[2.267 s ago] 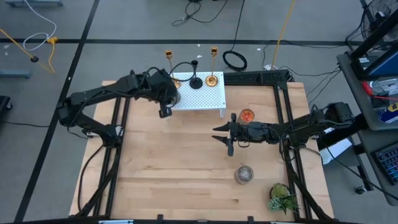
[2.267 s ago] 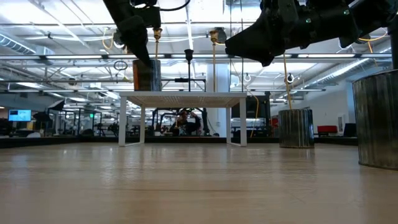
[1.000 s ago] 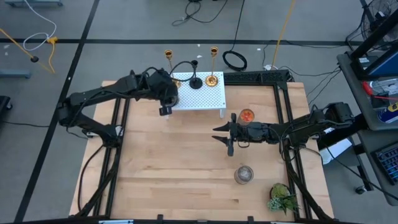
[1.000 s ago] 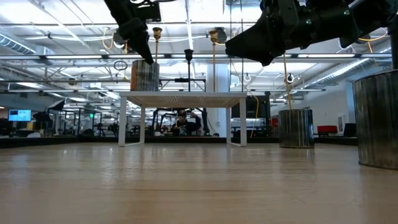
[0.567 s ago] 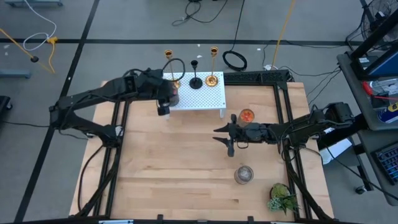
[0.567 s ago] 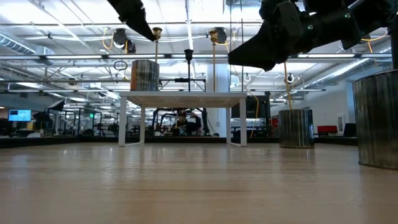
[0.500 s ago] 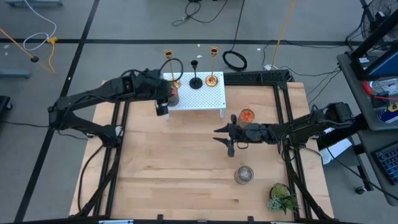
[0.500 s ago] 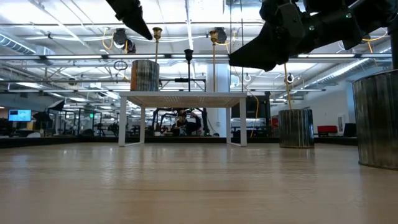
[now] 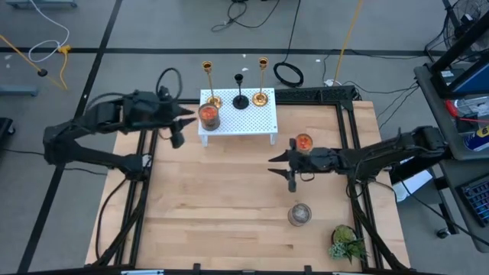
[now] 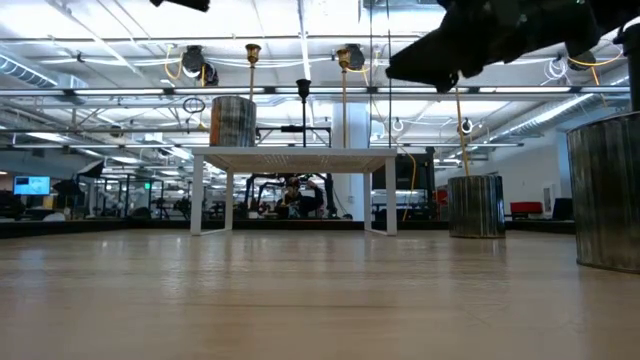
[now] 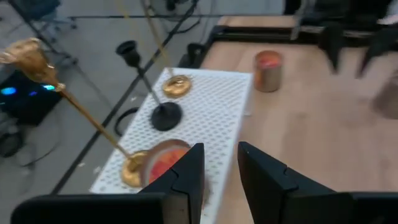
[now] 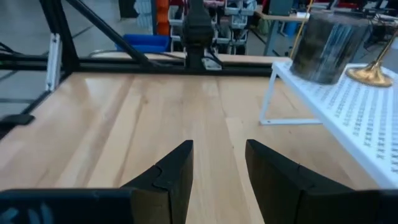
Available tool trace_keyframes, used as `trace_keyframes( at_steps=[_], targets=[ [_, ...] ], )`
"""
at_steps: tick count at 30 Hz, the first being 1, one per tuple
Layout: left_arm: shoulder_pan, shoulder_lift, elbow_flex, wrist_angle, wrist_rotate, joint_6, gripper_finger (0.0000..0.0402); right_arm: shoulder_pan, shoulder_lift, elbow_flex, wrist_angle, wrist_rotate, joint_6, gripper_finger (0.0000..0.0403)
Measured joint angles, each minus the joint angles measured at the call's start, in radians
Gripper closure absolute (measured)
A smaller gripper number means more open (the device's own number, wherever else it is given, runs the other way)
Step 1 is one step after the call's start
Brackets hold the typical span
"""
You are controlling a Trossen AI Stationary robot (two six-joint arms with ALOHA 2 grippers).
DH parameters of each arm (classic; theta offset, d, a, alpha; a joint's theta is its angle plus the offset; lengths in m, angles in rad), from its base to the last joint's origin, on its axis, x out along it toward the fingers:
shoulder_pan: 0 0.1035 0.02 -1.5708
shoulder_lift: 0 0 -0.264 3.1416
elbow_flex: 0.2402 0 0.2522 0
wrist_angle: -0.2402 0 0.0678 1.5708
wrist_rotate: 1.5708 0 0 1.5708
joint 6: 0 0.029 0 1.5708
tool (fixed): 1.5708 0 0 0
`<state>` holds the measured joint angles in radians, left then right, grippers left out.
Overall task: Pick & Place candle stick holders
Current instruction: Put the orange candle on the shelf
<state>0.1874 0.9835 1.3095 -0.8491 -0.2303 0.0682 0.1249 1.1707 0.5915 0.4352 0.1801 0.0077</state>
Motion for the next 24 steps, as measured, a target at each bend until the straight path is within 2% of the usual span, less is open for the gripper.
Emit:
trace_keyframes(
  at_steps=[7,13,16,19,24],
  targets=[
    [-0.081,-0.106,-0.151,0.01,0.021,-0.064,0.0298,0.0,-0.087,0.0,-0.232,0.008,0.02,0.0257],
    [-0.147,-0.141,-0.364,0.248,0.024,-0.114,0.0298,-0.001,-0.122,0.0,-0.553,0.186,0.03,0.0257],
    [-0.168,-0.133,-0.432,0.352,0.024,-0.124,0.0298,-0.021,-0.148,0.0,-0.675,0.241,0.108,0.0257],
    [-0.181,-0.116,-0.467,0.401,0.024,-0.12,0.0298,-0.054,-0.169,0.0,-0.74,0.242,0.183,0.0257],
    [-0.183,-0.088,-0.474,0.412,0.024,-0.123,0.0298,-0.13,-0.174,0.0,-0.795,0.242,0.196,0.0257]
  ],
)
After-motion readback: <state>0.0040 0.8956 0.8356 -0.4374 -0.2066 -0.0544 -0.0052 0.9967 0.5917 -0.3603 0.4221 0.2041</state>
